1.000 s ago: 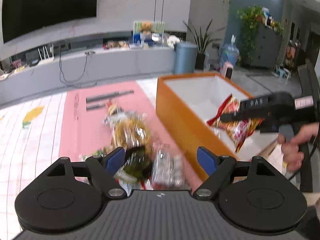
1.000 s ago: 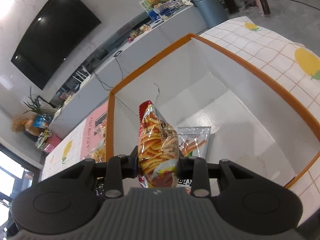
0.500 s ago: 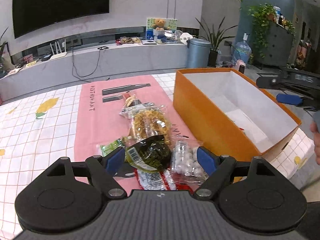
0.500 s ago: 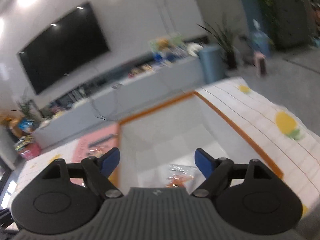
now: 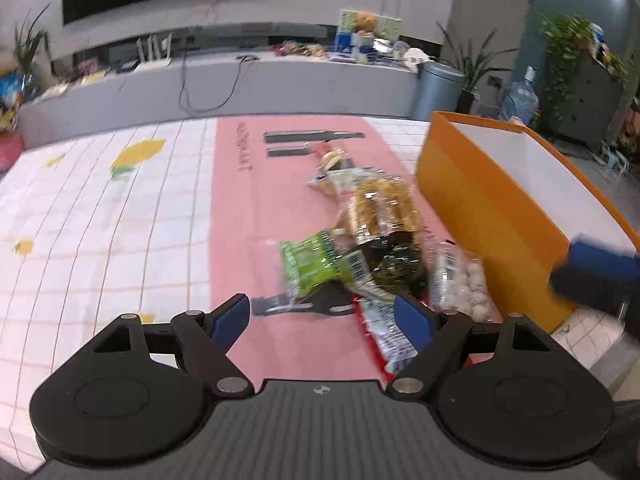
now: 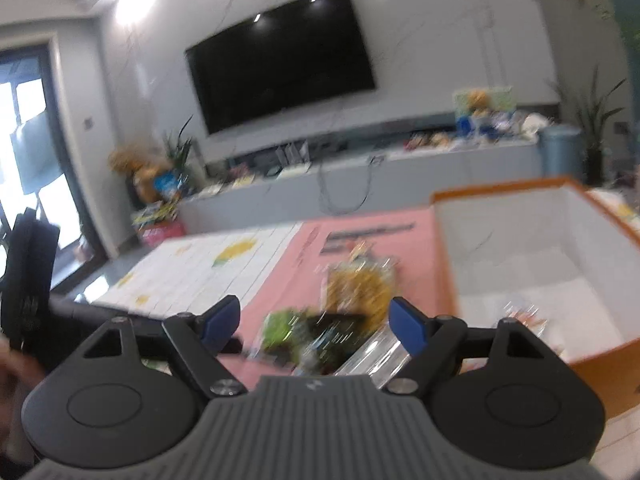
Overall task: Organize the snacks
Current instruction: 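Move both tools back toward the remaining snack pile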
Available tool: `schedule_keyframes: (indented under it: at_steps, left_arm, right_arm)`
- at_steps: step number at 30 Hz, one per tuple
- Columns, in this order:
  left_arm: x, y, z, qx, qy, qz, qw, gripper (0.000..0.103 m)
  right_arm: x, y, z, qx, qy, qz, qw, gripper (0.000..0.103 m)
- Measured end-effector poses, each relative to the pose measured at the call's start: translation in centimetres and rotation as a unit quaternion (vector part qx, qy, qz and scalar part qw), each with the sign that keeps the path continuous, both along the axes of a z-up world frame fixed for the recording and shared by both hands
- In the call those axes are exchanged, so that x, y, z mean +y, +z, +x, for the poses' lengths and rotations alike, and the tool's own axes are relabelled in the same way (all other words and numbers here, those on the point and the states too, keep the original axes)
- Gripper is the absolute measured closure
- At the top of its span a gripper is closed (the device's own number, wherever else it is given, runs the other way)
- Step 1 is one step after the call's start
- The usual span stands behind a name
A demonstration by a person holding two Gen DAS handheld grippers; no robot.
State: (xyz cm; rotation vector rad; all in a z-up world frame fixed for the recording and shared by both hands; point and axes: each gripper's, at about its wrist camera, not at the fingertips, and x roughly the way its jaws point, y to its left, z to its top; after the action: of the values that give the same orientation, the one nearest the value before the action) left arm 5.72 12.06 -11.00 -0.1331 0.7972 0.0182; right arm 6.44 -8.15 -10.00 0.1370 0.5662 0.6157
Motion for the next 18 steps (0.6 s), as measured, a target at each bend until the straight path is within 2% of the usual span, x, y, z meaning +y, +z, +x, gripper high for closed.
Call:
schedule_keyframes:
  at_steps: [3,8,11,14,18]
  left_arm:
    - [1.3,-0.3,-0.2,0.009,0.015,-0.016,0.9997,0.007]
    - [2.6,-0.4,-0.4,0.017,0.029,-0.031,0.9989,0.007]
    - [3.0,-0.1,-0.6,0.017,0.030,-0.049,0.9982,0.007]
    - [3.4,-0.1,-0.6,0.017,0.033,-0.061,0.9974,0.007]
    - [3.5,0.0,-0.7,0.016,0.034,-0.072,0.9967,0.007]
  right_arm:
    - [1.4,-1.9,0.5,0.059,0.007,-0.009,0.998,0.023]
    - [4.2,-5.7,1.8,0.131,-0.032,-0.084,0.987,0.023]
    - [3.9,-7.6,2.3,0.171,-0.040,-0.092,0.980,0.022]
    - [4.4,-8.7,3.2,0.172,-0.059,-0.106,0.977,0.010]
    - [5.8,-9.3,4.1,0.162,-0.060,-0.105,0.979,0.003]
